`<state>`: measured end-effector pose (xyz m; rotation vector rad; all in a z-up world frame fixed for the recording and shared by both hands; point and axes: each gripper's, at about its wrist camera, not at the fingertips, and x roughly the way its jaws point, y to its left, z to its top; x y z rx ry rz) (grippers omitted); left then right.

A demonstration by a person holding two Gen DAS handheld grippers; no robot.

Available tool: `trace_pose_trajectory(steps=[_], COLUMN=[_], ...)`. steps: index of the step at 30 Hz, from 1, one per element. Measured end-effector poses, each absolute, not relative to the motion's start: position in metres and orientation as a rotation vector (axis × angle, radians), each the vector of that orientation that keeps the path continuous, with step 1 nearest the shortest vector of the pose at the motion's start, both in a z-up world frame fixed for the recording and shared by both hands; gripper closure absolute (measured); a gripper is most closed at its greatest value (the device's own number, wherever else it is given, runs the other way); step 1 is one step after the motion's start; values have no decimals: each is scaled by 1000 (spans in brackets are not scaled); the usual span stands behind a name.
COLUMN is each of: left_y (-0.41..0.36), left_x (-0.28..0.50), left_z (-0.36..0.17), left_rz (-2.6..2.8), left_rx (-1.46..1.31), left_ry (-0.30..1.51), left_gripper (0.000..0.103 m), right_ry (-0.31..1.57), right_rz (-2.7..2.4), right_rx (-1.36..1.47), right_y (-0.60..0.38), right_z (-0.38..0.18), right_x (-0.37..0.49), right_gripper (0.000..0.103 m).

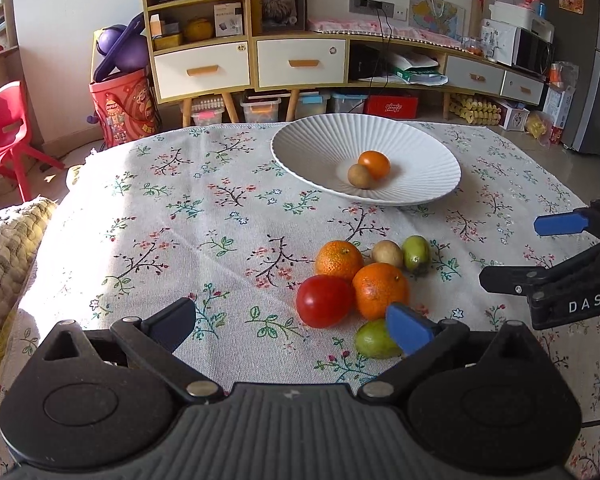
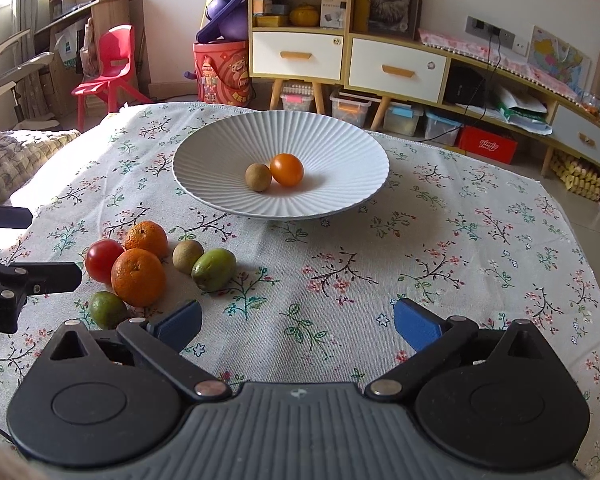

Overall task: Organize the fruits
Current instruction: 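Withdraw both grippers from the bowl back toward the remaining fruits, then grasp the red tomato with the left gripper while the right gripper grasps the green lime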

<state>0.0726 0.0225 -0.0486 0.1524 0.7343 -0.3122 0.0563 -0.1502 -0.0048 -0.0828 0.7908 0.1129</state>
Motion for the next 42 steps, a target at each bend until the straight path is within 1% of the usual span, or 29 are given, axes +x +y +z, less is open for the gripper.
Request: trace_pose_trajectory(steps=[9,21,28,31,35,39,40,42], left_y=[32,29,30,27,24,21,20,18], left_x=[66,70,75,77,80,83,84,85], left_z=[-54,-79,-87,-88,-89,-89,-89,-88], left_rz=[-312,-299,-334,-349,-368,-379,-381,-385], left_rx=[161,239,182,179,170,163,162,159], left_ry=[752,800,765,742,717,700,696,690], left_gripper=[11,12,14,16,24,33,34,40], right_ry=[806,830,798,775,750,745,743,739], right_rz=[136,132,181,199,225,242,246,253], right_rx=[-95,-120,-112,-109,-122,-117,-118,-121], right_y=[-147,-146,-143,-143,-140,-140,-139,-138], right_z=[-10,-28,-35,-37,-38,-37,-37,-36], right_x=[50,52,61,65,69,73,73,75], right_gripper=[1,1,1,2,2,6,9,12])
